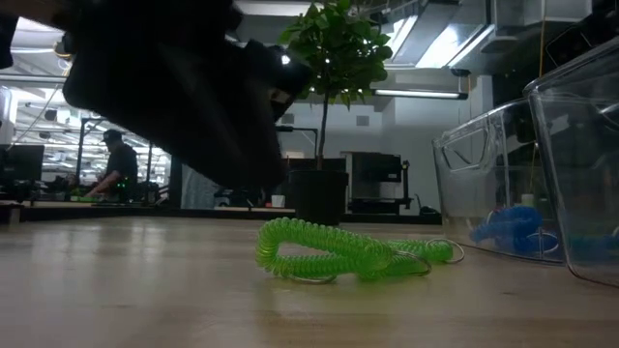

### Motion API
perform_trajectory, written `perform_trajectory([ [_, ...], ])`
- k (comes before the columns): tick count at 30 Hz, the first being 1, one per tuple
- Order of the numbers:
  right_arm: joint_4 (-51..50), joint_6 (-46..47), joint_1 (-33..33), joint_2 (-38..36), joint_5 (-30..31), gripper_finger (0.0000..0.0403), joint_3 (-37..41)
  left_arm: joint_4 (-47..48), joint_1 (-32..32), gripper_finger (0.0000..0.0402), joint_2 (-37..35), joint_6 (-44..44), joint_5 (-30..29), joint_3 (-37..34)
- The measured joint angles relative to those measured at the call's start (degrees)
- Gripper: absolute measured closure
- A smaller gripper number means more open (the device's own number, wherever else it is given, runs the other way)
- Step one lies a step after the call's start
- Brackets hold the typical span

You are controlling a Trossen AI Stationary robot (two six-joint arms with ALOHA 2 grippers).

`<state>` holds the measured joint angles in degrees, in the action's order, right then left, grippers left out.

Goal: Sort spring keychains
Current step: Put the green spring keychain in the bottom transparent bin

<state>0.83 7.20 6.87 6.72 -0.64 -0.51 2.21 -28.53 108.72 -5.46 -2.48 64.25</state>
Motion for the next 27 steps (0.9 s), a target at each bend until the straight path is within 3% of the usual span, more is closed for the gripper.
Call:
perform_trajectory([
  [9,0.0,0.0,0.0,0.0,0.0,0.0249,0.0,-0.3,0.0,0.0299,0.1,-2.3,-0.1,0.0],
  [18,0.0,0.0,0.0,0.0,0.0,0.0249,0.0,0.8,1.7,0.0299,0.1,0.3,4.0,0.0],
  [27,0.0,0.0,0.0,0.0,0.0,0.0249,0.0,0.3,2.5,0.0299,1.2,-0.9,1.9,0.1],
])
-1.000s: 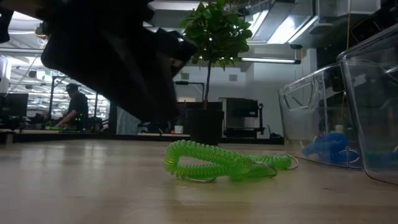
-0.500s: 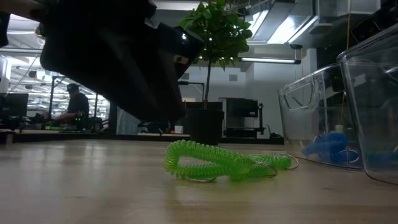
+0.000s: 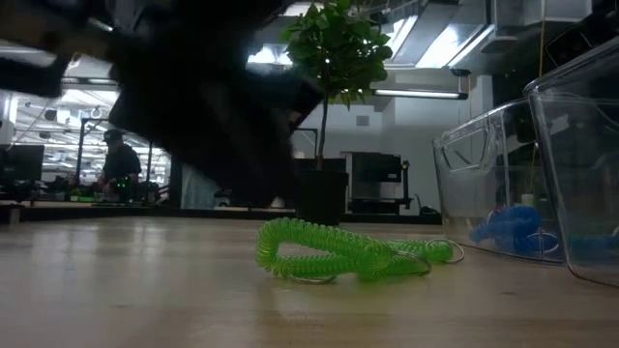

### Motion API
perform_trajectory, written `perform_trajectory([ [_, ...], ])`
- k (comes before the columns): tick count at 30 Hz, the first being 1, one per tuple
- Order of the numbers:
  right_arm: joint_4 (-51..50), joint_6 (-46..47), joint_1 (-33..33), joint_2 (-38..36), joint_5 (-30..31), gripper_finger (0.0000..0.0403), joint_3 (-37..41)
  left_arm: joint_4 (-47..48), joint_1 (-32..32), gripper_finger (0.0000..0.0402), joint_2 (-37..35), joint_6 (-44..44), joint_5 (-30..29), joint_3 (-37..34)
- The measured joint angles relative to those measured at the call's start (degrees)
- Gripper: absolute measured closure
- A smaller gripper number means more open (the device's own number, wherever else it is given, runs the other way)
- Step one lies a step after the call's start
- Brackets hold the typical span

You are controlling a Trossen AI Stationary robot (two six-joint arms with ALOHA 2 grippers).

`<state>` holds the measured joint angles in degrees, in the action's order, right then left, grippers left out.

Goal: Sort spring keychains
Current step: Put the green spring keychain in the bottom transparent bin

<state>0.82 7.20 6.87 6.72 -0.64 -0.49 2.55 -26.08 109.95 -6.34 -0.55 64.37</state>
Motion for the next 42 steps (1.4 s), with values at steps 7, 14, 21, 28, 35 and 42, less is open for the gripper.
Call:
perform_trajectory([
  [7,0.0,0.0,0.0,0.0,0.0,0.0249,0.0,-3.2,-1.6,0.0297,5.1,-0.4,-5.5,0.1],
  [14,0.0,0.0,0.0,0.0,0.0,0.0249,0.0,-4.5,-1.4,0.03,6.1,4.1,-9.1,0.2],
  [21,0.0,0.0,0.0,0.0,0.0,0.0249,0.0,-4.1,-1.2,0.036,6.1,7.9,-9.7,0.9],
  [28,0.0,0.0,0.0,0.0,0.0,0.0249,0.0,-3.3,-0.3,0.0387,6.3,14.1,-12.4,2.1],
  [35,0.0,0.0,0.0,0.0,0.0,0.0249,0.0,-4.0,1.8,0.039,2.6,17.7,-15.7,4.1],
  [42,0.0,0.0,0.0,0.0,0.0,0.0249,0.0,-3.7,6.3,0.0389,-5.9,15.8,-16.7,4.2],
])
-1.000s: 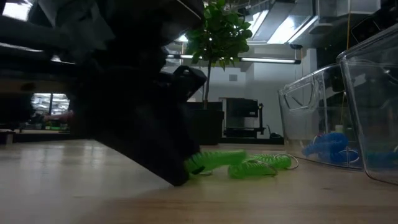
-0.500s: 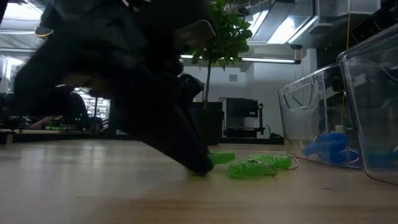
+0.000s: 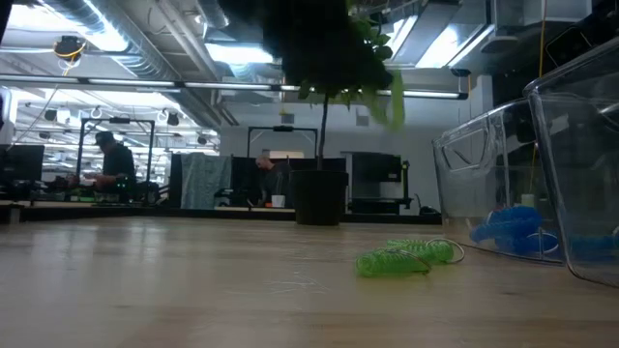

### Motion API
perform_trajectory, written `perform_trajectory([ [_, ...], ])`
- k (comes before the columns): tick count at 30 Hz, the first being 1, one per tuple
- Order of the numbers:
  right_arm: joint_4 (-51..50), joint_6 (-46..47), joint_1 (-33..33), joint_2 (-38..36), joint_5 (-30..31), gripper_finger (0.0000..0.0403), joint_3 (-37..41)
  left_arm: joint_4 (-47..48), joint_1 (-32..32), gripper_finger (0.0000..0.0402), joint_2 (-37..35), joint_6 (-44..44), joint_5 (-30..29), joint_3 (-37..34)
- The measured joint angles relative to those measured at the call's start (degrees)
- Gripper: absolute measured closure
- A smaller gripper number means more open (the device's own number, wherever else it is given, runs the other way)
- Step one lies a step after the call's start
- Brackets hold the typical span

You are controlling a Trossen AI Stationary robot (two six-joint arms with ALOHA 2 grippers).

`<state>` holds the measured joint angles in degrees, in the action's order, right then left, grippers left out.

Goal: Sort spring keychains
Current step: Put the green spring keychain in the bottom transparent bin

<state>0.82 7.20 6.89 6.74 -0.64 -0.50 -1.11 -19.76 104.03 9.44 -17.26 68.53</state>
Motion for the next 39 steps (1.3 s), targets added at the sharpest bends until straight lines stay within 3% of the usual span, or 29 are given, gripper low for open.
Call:
perform_trajectory([
  [7,0.0,0.0,0.0,0.0,0.0,0.0249,0.0,-3.4,4.9,0.0389,-10.5,-1.8,-0.7,0.0],
  [16,0.0,0.0,0.0,0.0,0.0,0.0249,0.0,-18.1,8.8,0.0389,-18.9,-5.5,9.3,0.1],
  [28,0.0,0.0,0.0,0.0,0.0,0.0249,0.0,-16.0,7.0,0.0389,-14.2,-12.2,9.6,13.8],
  [39,0.0,0.0,0.0,0.0,0.0,0.0249,0.0,-5.1,7.0,0.0389,-5.3,-8.7,10.1,25.7],
])
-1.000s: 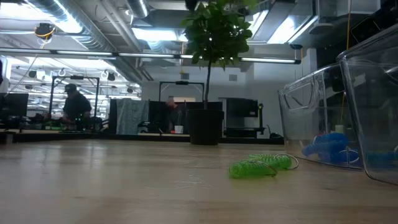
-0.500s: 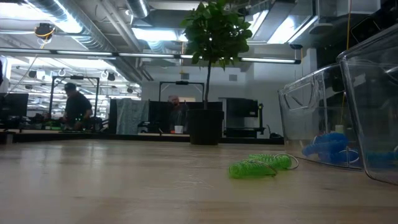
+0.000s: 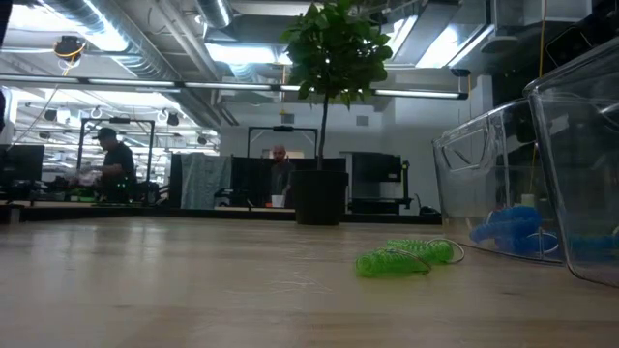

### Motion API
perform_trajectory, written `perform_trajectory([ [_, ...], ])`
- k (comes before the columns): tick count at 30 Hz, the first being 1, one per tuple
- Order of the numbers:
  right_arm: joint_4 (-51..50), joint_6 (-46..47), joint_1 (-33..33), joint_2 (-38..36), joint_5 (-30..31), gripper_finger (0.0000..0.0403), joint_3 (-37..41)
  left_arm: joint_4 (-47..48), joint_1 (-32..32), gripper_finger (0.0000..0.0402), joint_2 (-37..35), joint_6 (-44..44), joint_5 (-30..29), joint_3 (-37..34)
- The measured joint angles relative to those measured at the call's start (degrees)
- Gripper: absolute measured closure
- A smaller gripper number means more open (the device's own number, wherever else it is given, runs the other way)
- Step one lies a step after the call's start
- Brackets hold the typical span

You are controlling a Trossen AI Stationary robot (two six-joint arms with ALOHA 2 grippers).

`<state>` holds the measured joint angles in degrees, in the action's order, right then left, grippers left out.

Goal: Sort spring keychains
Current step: Put the green spring keychain in the bottom transparent bin

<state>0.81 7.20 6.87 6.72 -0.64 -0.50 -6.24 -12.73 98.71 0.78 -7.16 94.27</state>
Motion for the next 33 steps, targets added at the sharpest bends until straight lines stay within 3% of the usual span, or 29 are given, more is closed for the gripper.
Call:
perform_trajectory([
  [16,0.0,0.0,0.0,0.0,0.0,0.0249,0.0,0.0,0.5,0.0388,7.7,12.2,9.8,2.0],
  [33,0.0,0.0,0.0,0.0,0.0,0.0249,0.0,-2.8,-0.9,0.0388,8.5,15.1,9.5,2.0],
])
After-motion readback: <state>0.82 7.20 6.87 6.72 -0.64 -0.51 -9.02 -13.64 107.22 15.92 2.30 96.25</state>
